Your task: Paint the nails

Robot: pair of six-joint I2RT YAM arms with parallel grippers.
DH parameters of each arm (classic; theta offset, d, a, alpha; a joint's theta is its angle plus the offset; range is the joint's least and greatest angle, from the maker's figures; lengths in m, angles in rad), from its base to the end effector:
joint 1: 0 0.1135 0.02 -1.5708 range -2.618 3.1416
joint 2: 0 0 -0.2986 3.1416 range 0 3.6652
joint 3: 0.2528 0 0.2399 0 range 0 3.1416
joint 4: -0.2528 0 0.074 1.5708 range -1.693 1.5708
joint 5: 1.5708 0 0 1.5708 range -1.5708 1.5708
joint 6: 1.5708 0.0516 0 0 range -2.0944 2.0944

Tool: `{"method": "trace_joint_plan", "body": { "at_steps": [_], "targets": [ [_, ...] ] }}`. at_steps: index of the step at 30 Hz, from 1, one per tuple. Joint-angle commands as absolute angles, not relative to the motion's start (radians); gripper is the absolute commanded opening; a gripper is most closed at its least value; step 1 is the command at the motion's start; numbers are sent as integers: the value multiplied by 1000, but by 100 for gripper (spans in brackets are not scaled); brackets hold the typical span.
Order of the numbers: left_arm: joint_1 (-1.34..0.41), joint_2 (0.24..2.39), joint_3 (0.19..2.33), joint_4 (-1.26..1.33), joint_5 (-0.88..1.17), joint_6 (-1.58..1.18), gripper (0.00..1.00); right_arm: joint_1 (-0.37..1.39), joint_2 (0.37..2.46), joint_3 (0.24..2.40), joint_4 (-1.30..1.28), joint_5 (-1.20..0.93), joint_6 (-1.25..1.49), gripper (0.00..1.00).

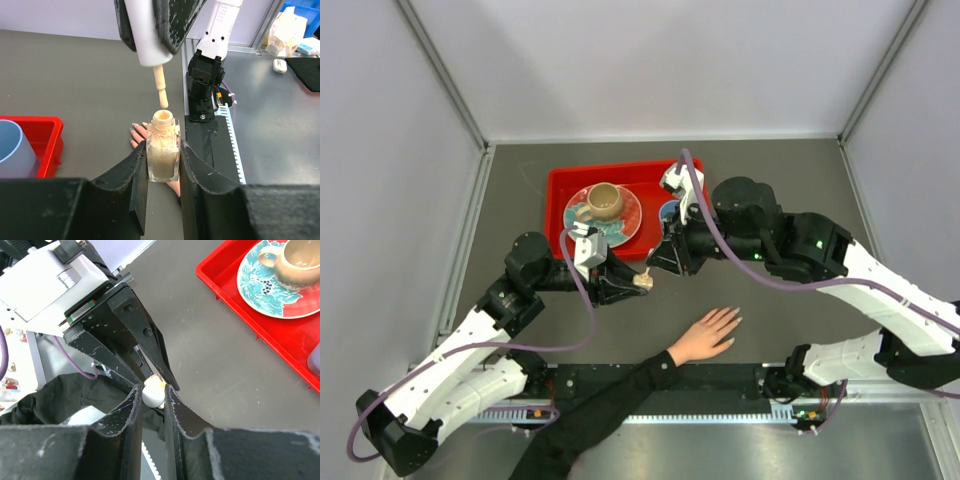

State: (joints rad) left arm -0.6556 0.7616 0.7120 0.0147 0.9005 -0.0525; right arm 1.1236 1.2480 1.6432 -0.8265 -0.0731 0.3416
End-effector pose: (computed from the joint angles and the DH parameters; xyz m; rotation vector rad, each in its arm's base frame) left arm 0.0902 -0.1204 0.3643 1.1745 1.2908 -1.2464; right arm 0.0963 0.2095 0.4890 -0.8654 1.9672 0.9789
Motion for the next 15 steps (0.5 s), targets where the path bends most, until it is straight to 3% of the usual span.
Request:
{"method": "trace_joint_plan", "body": {
  "at_steps": [1,15],
  "targets": [
    [-657,750,710,44,908,-43,0,1135,1264,1658,-779,-78,342,0],
    [-657,738,704,44,905,-46,0,1135,1255,1643,-798,-55,337,0]
  ]
}}
